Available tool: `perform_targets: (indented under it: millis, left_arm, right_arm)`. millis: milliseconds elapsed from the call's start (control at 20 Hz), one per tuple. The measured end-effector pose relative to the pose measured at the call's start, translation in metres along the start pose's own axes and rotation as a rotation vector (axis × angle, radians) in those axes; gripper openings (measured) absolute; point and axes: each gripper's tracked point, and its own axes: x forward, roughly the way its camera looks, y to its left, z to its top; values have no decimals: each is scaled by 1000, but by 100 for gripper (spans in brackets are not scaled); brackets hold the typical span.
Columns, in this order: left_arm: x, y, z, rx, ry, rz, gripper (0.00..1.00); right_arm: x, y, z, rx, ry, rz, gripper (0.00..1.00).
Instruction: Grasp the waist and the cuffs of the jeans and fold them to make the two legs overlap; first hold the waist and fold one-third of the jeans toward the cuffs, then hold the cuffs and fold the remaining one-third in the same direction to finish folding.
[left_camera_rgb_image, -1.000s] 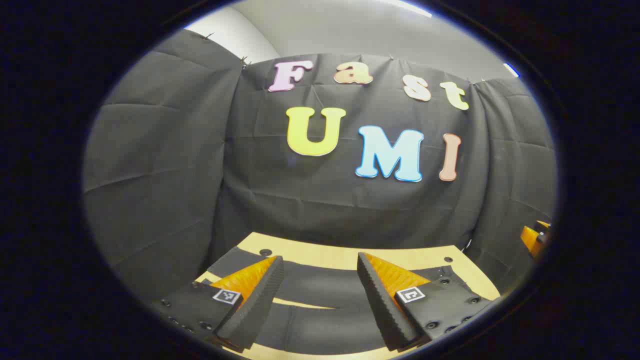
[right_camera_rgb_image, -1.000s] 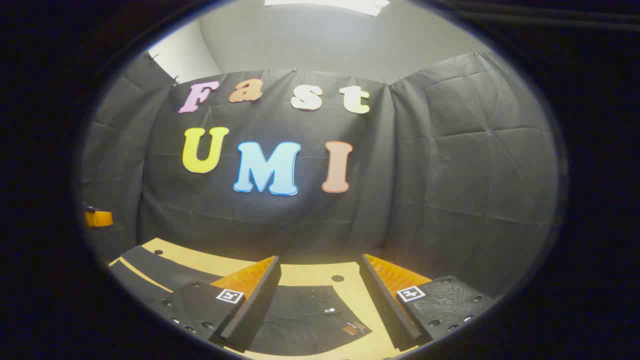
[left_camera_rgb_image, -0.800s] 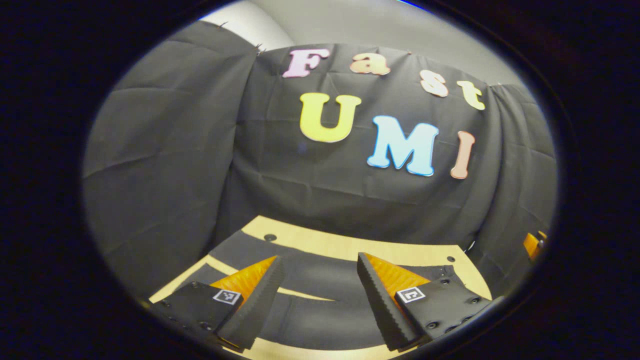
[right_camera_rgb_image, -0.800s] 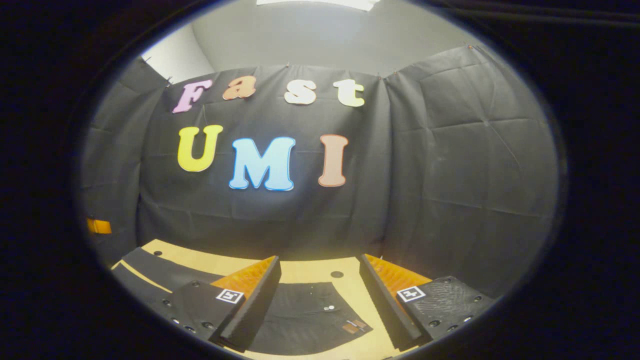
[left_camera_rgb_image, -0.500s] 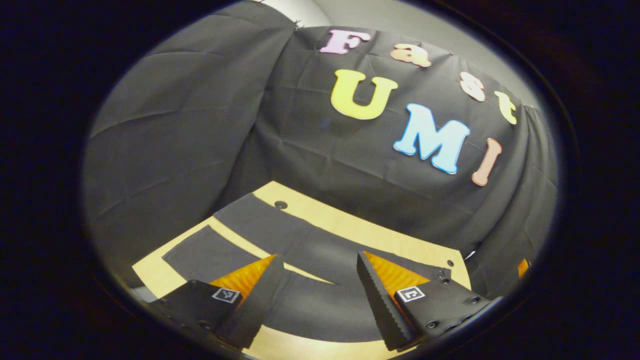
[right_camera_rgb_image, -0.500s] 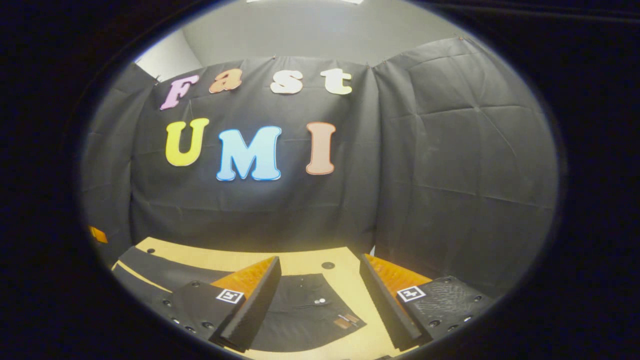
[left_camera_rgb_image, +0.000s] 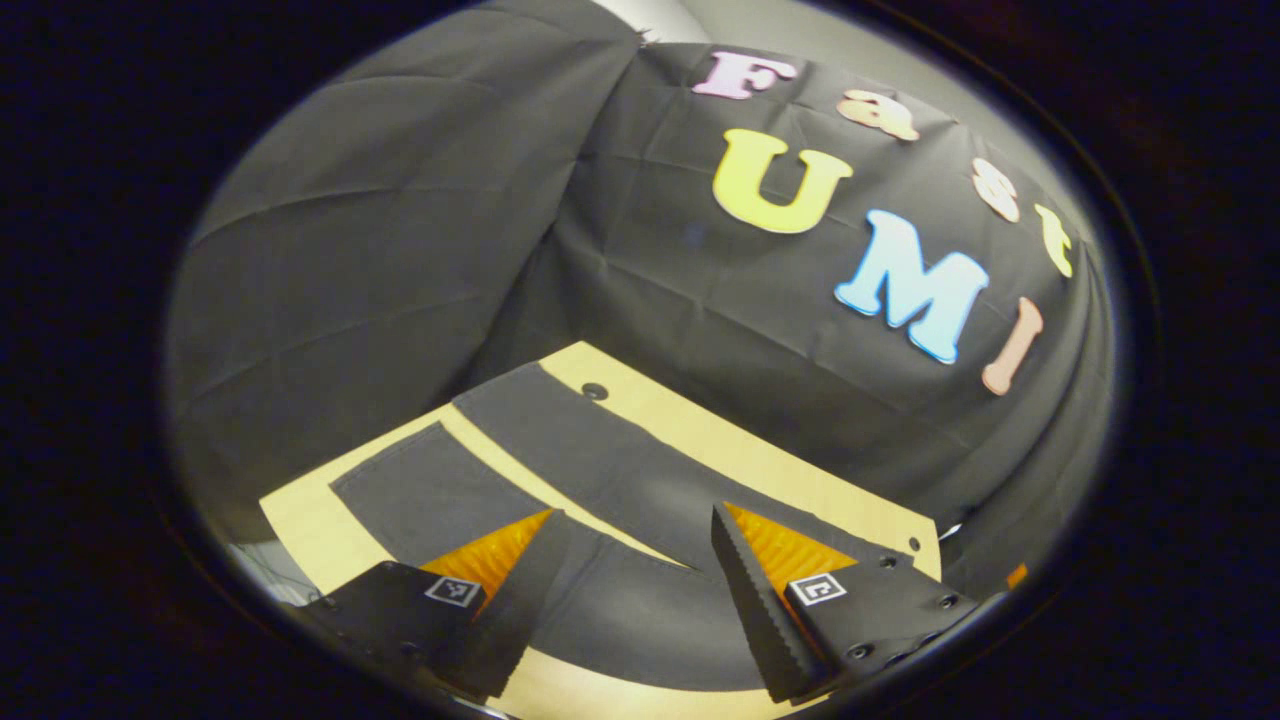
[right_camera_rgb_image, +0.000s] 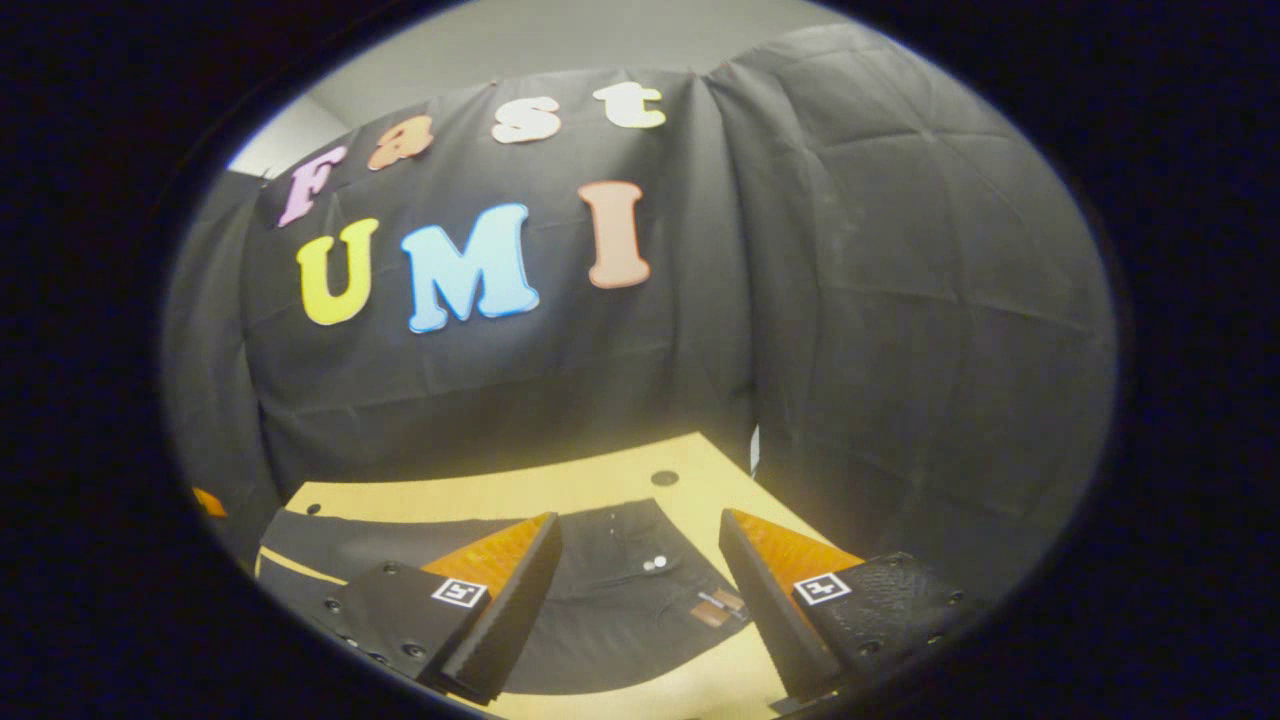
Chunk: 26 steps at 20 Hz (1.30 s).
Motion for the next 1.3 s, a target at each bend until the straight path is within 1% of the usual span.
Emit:
perform_targets:
  millis: [100,200,250,400,500,550,600,650,700,850,900,950,1000,1050,1100,1150,1200,1250,1300]
  left_arm:
    - [17,45,1,-66,18,60,96]
    - [34,100,3,-132,47,138,96]
    - [41,128,3,-168,66,174,96]
    - [66,202,-12,-280,150,267,96]
    - [75,243,-33,-374,249,321,96]
    - [79,262,-41,-423,283,330,98]
    - [85,280,-47,-463,307,341,98]
    - [87,300,-54,-492,327,366,100]
    - [88,319,-57,-514,346,402,98]
    - [88,372,-58,-578,363,503,98]
    - [89,386,-57,-598,367,533,94]
    - [88,398,-55,-621,369,553,98]
    - [93,408,-52,-645,366,561,98]
    - [94,421,-52,-659,363,573,98]
    - [94,434,-52,-660,371,603,98]
    - [90,439,-56,-662,396,638,98]
    - [92,441,-55,-650,399,650,97]
    - [100,442,-53,-630,397,661,93]
    - [104,441,-51,-610,410,685,94]
  right_arm:
    - [15,-21,-38,103,150,-58,97]
    - [34,-42,-83,233,326,-125,95]
    - [41,-47,-100,311,393,-148,95]
    - [75,-56,-128,532,491,-207,97]
    - [83,-62,-152,643,570,-260,96]
    - [87,-63,-167,665,615,-289,97]
    - [91,-67,-177,663,658,-326,97]
    - [94,-70,-185,643,687,-357,97]
    - [98,-74,-191,625,707,-386,97]
    - [113,-69,-199,644,736,-413,96]
    - [115,-68,-206,651,768,-426,97]
    - [111,-67,-207,652,813,-447,97]
    - [120,-67,-207,655,800,-470,97]
    - [118,-63,-206,662,818,-473,96]
    - [119,-66,-206,656,818,-490,97]
    - [119,-64,-208,660,835,-498,98]
    - [119,-65,-207,659,836,-506,98]
    - [119,-64,-209,660,842,-509,98]
    - [120,-65,-208,656,844,-514,98]
